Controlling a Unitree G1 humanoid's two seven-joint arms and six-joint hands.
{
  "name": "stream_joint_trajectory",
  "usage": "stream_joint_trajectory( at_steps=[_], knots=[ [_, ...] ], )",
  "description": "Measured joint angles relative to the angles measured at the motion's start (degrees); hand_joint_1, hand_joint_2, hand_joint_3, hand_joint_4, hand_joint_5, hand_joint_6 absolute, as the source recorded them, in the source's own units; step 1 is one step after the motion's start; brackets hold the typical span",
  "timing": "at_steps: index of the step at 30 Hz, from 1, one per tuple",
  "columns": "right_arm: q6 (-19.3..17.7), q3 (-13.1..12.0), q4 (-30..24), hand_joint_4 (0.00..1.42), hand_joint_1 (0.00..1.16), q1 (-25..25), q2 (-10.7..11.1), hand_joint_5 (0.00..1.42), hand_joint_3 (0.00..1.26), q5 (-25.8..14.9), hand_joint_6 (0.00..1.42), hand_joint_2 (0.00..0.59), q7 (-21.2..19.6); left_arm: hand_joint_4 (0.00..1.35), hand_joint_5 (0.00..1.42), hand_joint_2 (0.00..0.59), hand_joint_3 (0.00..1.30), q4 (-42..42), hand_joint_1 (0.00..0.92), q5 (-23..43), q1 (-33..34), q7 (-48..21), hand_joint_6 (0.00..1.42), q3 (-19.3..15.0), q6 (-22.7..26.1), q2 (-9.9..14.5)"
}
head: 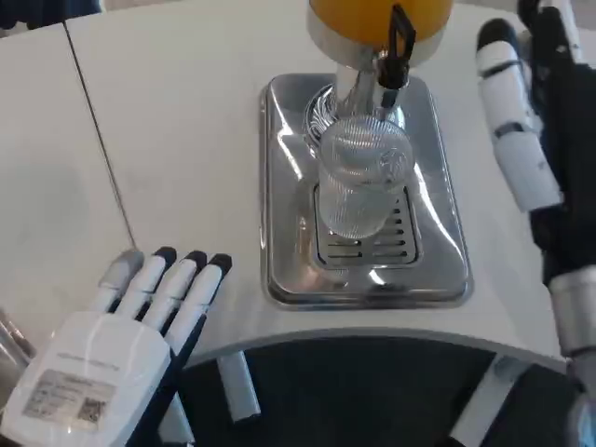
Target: Grasp the cup under the faucet to collect the drink, then remove the cup.
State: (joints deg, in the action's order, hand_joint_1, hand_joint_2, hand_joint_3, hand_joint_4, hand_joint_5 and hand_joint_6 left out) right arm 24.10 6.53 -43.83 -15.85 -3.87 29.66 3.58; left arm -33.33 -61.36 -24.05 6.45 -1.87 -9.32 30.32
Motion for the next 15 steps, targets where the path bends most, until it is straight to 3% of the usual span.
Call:
stream_joint_trajectory(
  at_steps=[7,15],
  knots=[
    [0.27,-1.61,4.41,0.0,0.03,-4.26,-0.11,0.0,0.0,-3.63,0.0,0.549,-0.41,0.0,0.0,0.058,0.0,0.01,0.061,0.06,-0.02,-0.19,0.0,-0.22,-0.11,0.01],
    [1.72,0.69,5.59,0.0,0.03,-5.86,0.01,0.0,0.0,-7.6,0.0,0.557,0.53,0.0,0.0,0.058,0.0,0.13,0.061,0.06,0.09,-0.56,0.0,-0.21,-0.06,-0.51]
  ],
)
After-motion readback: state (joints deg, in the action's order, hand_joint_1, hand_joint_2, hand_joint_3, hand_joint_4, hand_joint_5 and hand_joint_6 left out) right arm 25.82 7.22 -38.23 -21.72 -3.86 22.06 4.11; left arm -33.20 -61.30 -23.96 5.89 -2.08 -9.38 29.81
